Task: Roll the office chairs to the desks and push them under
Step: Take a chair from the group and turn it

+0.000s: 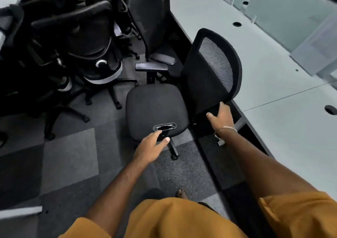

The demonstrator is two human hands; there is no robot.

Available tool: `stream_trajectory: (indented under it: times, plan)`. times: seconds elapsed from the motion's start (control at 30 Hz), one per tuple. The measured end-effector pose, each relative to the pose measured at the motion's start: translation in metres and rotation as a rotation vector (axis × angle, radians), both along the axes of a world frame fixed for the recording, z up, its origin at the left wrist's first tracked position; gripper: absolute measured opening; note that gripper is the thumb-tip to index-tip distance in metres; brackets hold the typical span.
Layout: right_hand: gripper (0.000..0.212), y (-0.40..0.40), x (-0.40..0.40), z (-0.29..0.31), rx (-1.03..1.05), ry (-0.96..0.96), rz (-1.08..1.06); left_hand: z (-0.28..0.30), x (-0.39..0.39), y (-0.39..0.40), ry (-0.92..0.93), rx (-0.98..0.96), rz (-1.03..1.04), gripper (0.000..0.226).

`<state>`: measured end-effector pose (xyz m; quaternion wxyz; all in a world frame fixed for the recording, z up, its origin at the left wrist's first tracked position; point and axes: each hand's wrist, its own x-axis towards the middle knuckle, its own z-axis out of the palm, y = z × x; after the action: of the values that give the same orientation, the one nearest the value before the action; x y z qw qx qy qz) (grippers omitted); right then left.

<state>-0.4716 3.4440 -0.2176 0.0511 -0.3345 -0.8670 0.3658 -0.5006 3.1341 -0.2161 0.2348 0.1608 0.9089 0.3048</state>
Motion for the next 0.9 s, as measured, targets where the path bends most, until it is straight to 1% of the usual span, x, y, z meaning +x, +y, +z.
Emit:
stream_trajectory:
  times: [0.1, 0.17, 0.2, 0.27, 0.3, 0.33, 0.37, 0.4, 0.47, 0.5, 0.53, 0.6, 0.7, 0.73, 0.83, 0.87, 0.9]
  plan:
    - [0.084, 0.034, -0.039, 0.0, 0.05, -0.003, -0.114, -0.002, -0.029, 0.005, -0.034, -0.007, -0.043, 0.064]
    - [0.087, 0.05, -0.062, 0.002, 0.103, 0.001, -0.21, -0.006, -0.049, 0.004, -0.055, -0.017, -0.088, 0.067]
    - [0.083, 0.056, -0.075, 0.0, 0.109, 0.028, -0.275, -0.01, -0.063, 0.002, -0.069, -0.029, -0.119, 0.064]
    - [0.07, 0.06, -0.09, 0.002, 0.111, 0.159, -0.414, -0.014, -0.082, -0.004, -0.083, -0.049, -0.17, 0.053]
    - [0.063, 0.061, -0.1, 0.0, 0.103, 0.23, -0.508, -0.017, -0.098, -0.007, -0.093, -0.064, -0.206, 0.051]
    - [0.055, 0.061, -0.106, 0.0, 0.103, 0.297, -0.593, -0.018, -0.108, -0.011, -0.096, -0.083, -0.239, 0.055]
    - [0.05, 0.063, -0.111, -0.001, 0.108, 0.341, -0.671, -0.019, -0.12, -0.015, -0.097, -0.094, -0.273, 0.064]
    - [0.048, 0.066, -0.118, -0.001, 0.12, 0.338, -0.737, -0.021, -0.136, -0.018, -0.103, -0.108, -0.306, 0.078]
    - [0.047, 0.079, -0.125, 0.001, 0.142, 0.19, -0.796, -0.023, -0.163, -0.027, -0.114, -0.109, -0.344, 0.105]
    - [0.044, 0.087, -0.124, 0.003, 0.153, 0.086, -0.784, -0.024, -0.173, -0.031, -0.111, -0.105, -0.356, 0.111]
    - [0.04, 0.095, -0.123, 0.008, 0.168, -0.001, -0.756, -0.026, -0.183, -0.035, -0.107, -0.107, -0.36, 0.112]
    - [0.035, 0.107, -0.119, 0.015, 0.188, -0.113, -0.7, -0.024, -0.2, -0.04, -0.094, -0.114, -0.381, 0.1]
    - [0.033, 0.103, -0.113, 0.023, 0.206, -0.179, -0.658, -0.02, -0.211, -0.041, -0.094, -0.115, -0.422, 0.075]
    - [0.034, 0.097, -0.109, 0.026, 0.217, -0.201, -0.66, -0.018, -0.212, -0.039, -0.099, -0.121, -0.45, 0.072]
    - [0.036, 0.066, -0.091, 0.028, 0.226, -0.274, -0.666, -0.013, -0.207, -0.031, -0.116, -0.123, -0.543, 0.092]
    - [0.037, 0.053, -0.082, 0.026, 0.224, -0.276, -0.67, -0.011, -0.205, -0.028, -0.121, -0.126, -0.579, 0.087]
    - [0.038, 0.039, -0.069, 0.026, 0.224, -0.264, -0.681, -0.006, -0.201, -0.022, -0.117, -0.121, -0.622, 0.075]
